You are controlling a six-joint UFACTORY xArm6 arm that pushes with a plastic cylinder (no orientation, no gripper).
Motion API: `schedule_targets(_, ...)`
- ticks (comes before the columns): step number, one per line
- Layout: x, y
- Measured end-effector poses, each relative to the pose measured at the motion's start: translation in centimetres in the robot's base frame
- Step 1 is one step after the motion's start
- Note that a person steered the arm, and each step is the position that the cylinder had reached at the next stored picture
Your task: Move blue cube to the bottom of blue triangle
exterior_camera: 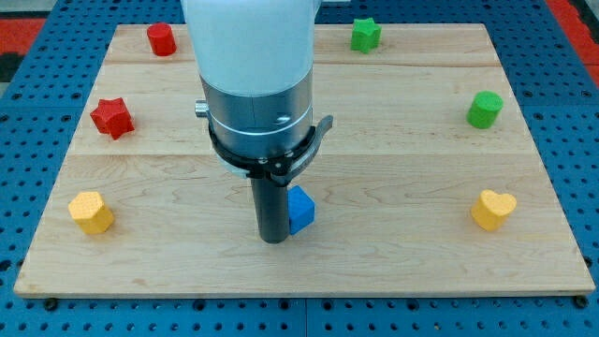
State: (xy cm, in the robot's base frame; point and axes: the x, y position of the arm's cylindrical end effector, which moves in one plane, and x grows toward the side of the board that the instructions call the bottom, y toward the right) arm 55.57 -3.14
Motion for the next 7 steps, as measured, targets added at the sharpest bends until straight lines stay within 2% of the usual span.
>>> schedule_targets(2, 0.4, 3.6)
schedule_targets(4, -4.1, 3.7)
schedule_targets(5, -4.9, 6.8)
schedule_targets(6, -8.8, 6.4)
schedule_targets(7, -10.7, 0.1)
